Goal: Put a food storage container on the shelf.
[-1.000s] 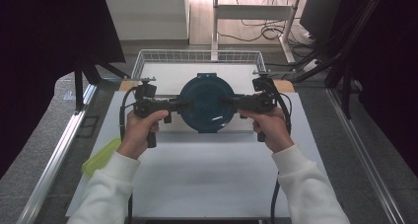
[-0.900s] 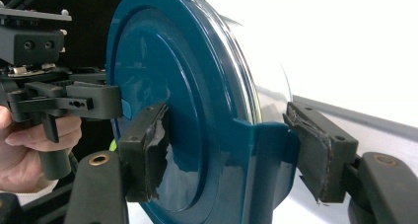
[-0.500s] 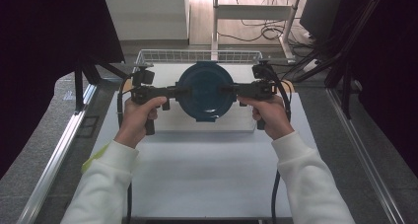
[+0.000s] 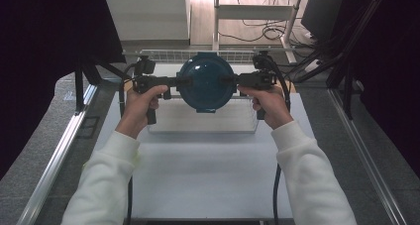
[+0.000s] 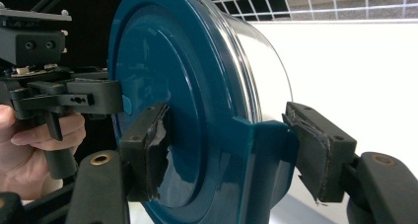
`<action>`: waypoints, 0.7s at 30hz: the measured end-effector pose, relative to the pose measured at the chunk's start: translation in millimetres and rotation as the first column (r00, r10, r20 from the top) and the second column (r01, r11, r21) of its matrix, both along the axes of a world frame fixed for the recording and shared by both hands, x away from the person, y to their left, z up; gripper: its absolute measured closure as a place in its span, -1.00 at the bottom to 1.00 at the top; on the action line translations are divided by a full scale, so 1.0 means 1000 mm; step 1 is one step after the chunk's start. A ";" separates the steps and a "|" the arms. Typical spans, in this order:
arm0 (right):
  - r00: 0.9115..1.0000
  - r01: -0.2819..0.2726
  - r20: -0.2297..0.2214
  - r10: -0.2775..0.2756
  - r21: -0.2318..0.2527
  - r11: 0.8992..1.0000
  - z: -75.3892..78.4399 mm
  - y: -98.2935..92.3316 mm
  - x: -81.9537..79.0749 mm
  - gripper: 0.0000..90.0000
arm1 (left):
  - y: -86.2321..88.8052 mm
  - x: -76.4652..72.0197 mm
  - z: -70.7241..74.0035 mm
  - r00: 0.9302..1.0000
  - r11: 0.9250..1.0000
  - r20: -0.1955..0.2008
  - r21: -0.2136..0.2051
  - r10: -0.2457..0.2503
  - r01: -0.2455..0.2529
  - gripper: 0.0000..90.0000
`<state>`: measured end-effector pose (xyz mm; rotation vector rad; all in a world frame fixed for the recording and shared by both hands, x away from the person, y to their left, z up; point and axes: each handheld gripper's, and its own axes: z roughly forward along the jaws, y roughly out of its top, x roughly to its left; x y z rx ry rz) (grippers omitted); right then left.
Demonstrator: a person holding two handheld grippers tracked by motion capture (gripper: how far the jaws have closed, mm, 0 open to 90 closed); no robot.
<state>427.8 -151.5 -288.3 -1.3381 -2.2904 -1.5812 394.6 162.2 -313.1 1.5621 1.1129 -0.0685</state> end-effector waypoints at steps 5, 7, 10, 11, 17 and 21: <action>1.000 0.001 -0.007 -0.001 0.005 1.000 0.001 -0.002 0.009 -0.21 | -0.002 0.008 0.003 1.000 1.000 -0.003 0.000 -0.001 0.001 -0.06; 1.000 0.003 -0.012 -0.003 0.008 1.000 0.002 -0.003 0.011 -0.21 | -0.002 0.012 0.004 1.000 1.000 -0.009 -0.003 0.000 0.000 -0.06; 1.000 0.007 -0.015 -0.007 0.008 1.000 0.004 -0.002 0.017 -0.21 | -0.002 0.017 0.005 1.000 1.000 -0.018 -0.009 0.003 -0.003 -0.06; 1.000 0.008 -0.017 -0.008 0.010 1.000 0.004 -0.002 0.019 -0.21 | -0.001 0.020 0.005 1.000 1.000 -0.022 -0.009 0.004 -0.005 -0.06; 0.999 0.018 -0.027 -0.017 0.018 1.000 0.007 0.001 0.029 -0.21 | 0.002 0.029 0.009 1.000 1.000 -0.028 -0.013 0.008 -0.008 -0.06; 0.999 0.020 -0.032 -0.019 0.022 1.000 0.009 0.003 0.034 -0.21 | 0.004 0.034 0.009 0.999 1.000 -0.032 -0.021 0.012 -0.013 -0.06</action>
